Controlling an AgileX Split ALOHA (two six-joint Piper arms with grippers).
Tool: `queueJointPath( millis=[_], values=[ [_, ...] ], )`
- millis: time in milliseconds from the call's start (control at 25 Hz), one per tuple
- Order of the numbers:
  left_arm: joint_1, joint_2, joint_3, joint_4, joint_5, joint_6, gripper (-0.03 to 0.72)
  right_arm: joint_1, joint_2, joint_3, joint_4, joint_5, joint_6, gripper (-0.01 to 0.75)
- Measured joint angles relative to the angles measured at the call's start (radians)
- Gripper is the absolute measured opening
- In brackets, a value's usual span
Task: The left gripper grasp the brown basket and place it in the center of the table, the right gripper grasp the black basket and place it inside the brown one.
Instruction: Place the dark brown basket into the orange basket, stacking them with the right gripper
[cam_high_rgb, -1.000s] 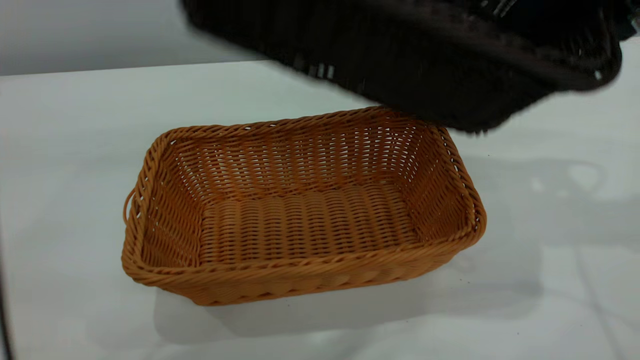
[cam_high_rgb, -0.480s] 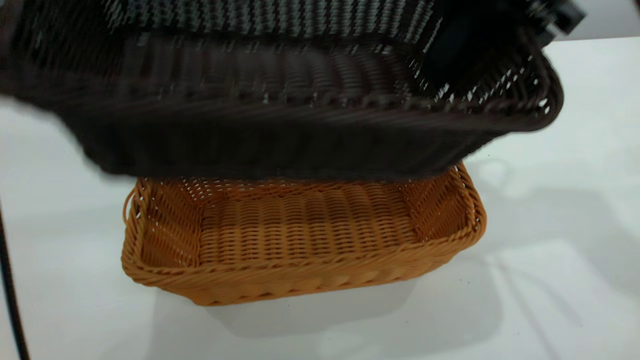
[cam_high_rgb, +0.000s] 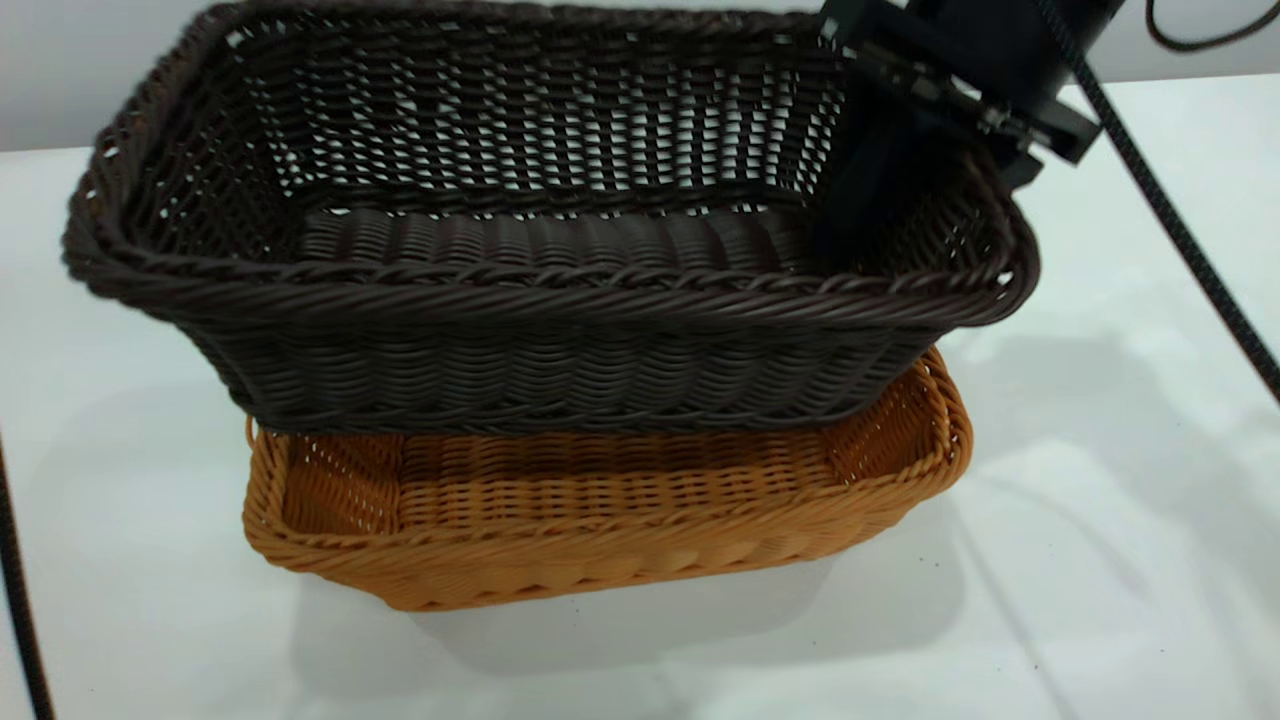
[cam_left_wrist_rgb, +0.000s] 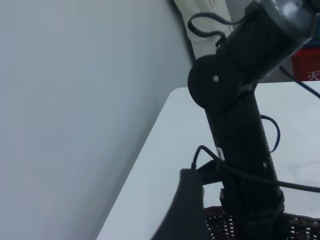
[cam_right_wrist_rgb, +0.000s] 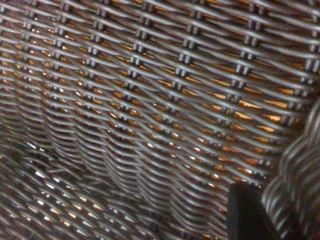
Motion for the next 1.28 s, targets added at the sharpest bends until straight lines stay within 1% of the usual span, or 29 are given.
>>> queueJointPath(
  millis=[440, 640, 1000, 1160, 1280],
  values=[
    [0.000, 0.000, 0.000, 0.001, -0.008, -0.001, 0.586, 0.000, 0.069, 0.000, -0.023, -0.009, 0.014, 0.236],
    [0.000, 0.000, 0.000, 0.000, -0.008, -0.021, 0.586, 0.000, 0.080, 0.000, -0.047, -0.040, 0.045, 0.236],
    [0.000, 0.000, 0.000, 0.000, -0.008, -0.019, 0.586, 0.000, 0.085, 0.001, -0.043, -0.064, 0.037, 0.236],
    [0.000, 0.000, 0.000, 0.000, -0.007, -0.036, 0.586, 0.000, 0.085, -0.020, -0.014, -0.057, 0.026, 0.236],
    [0.000, 0.000, 0.000, 0.000, -0.006, -0.050, 0.586, 0.000, 0.084, -0.036, -0.019, -0.021, 0.013, 0.236]
  ],
)
